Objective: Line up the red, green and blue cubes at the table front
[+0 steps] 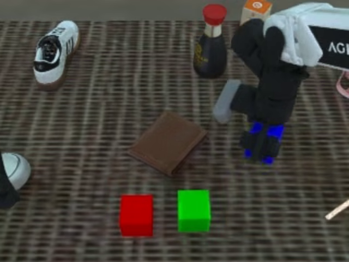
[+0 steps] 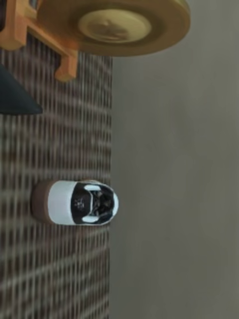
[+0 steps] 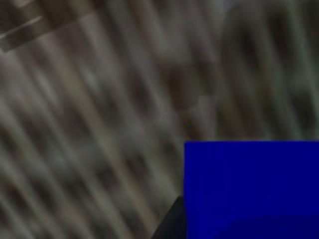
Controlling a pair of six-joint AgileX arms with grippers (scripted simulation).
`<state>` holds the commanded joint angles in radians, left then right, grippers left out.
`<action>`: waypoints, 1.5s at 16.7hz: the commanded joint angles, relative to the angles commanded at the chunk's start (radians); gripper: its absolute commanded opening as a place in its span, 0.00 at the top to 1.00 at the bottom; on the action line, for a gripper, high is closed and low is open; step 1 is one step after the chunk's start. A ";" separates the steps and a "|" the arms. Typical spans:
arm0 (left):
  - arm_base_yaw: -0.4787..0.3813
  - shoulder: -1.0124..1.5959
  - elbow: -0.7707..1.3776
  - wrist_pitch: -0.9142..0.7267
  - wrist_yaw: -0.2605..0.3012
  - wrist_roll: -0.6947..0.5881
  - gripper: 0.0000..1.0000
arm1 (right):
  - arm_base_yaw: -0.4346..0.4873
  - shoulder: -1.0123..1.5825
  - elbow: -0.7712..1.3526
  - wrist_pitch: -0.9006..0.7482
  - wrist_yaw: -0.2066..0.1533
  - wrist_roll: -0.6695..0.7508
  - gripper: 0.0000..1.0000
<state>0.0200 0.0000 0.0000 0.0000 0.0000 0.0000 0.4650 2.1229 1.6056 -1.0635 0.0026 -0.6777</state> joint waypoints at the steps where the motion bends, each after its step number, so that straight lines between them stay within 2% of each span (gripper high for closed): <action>1: 0.000 0.000 0.000 0.000 0.000 0.000 0.00 | 0.001 -0.013 0.023 -0.036 0.000 0.000 1.00; 8: 0.000 0.000 0.000 0.000 0.000 0.000 0.00 | 0.000 -0.035 0.049 -0.075 0.000 0.000 1.00; 11: 0.000 0.000 0.000 0.000 0.000 0.000 0.00 | 0.055 -0.098 -0.018 -0.066 0.000 -0.028 1.00; 18: 0.000 0.000 0.000 0.000 0.000 0.000 0.00 | 0.261 -0.331 -0.277 -0.041 0.000 -0.132 1.00; 25: 0.000 0.000 0.000 0.000 0.000 0.000 0.00 | 0.275 -0.339 -0.304 -0.024 -0.001 -0.139 1.00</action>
<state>0.0200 0.0000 0.0000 0.0000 0.0000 0.0000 0.7396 1.7841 1.3016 -1.0873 0.0019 -0.8170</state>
